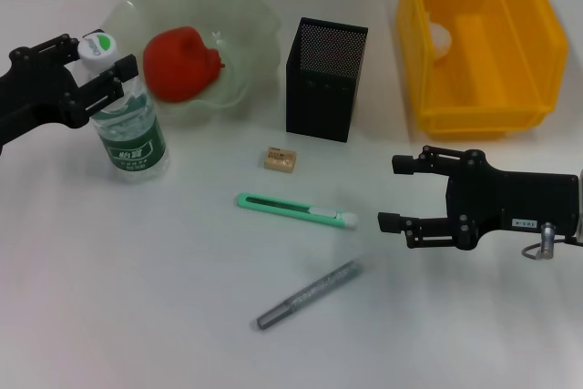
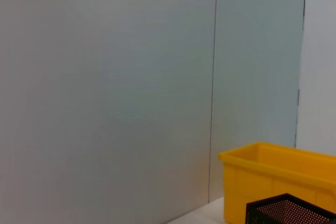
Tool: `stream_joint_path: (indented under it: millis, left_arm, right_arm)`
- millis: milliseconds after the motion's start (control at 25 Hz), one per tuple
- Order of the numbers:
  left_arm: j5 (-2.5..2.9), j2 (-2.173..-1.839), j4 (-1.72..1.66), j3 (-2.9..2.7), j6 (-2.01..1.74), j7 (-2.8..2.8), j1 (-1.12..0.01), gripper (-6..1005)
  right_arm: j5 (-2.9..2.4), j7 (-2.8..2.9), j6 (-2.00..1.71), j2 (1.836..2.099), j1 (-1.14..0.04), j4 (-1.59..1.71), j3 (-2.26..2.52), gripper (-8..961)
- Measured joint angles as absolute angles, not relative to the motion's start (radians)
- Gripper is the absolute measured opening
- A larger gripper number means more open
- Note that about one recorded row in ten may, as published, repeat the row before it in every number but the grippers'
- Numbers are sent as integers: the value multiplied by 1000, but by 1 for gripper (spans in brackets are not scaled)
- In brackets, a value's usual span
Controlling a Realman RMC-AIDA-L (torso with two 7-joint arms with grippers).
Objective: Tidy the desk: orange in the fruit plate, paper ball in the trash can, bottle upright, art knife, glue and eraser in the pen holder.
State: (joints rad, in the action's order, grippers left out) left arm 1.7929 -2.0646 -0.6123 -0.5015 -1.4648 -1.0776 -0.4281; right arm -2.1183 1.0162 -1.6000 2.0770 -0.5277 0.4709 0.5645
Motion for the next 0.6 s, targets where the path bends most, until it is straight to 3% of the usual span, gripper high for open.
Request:
stream_joint_path:
  millis: [320, 600]
  left_arm:
    - [1777, -2064, -612, -502, -1490, -1077, -423, 586]
    - [1665, -2056, -618, -502, -1565, -1112, -413, 803]
  right_arm:
    - [-2118, 1017, -1600, 2077, -528, 469, 564, 826]
    - [-2118, 1017, -1600, 2077, -528, 469, 572, 826]
